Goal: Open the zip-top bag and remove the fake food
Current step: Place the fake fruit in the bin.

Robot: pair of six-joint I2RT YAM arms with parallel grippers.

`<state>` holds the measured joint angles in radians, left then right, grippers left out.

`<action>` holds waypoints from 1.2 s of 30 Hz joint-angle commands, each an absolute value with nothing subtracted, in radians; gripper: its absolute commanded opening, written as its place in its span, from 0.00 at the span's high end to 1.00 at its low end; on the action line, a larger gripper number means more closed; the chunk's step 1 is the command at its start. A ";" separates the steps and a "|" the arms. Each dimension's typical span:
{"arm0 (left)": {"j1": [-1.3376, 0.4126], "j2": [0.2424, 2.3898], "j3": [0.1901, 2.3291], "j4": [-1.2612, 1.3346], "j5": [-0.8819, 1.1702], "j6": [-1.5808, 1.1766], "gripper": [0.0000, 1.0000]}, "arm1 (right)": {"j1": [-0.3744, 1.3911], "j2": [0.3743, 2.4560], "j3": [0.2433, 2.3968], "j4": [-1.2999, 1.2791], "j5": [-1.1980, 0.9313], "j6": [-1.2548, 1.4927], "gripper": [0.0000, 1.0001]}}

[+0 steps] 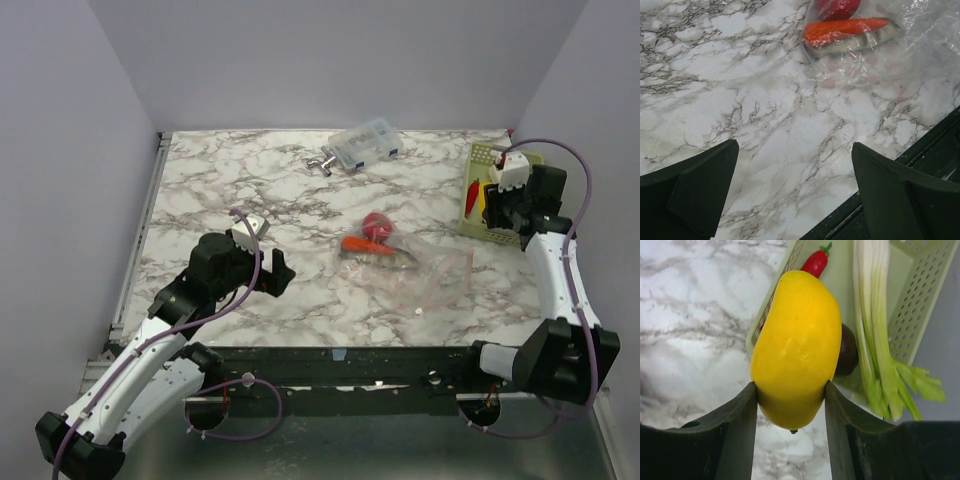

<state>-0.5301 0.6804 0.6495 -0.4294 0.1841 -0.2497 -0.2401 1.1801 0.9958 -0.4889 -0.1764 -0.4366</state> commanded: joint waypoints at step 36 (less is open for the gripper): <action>-0.523 0.615 0.654 -0.423 0.131 -0.230 0.01 | -0.262 1.772 1.278 -0.200 -0.147 -0.104 0.27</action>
<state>-0.5301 0.6365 0.6495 -0.4366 0.1413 -0.2428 -0.2565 1.8099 1.2583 -0.1837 -0.1566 -0.1036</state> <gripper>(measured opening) 0.985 0.703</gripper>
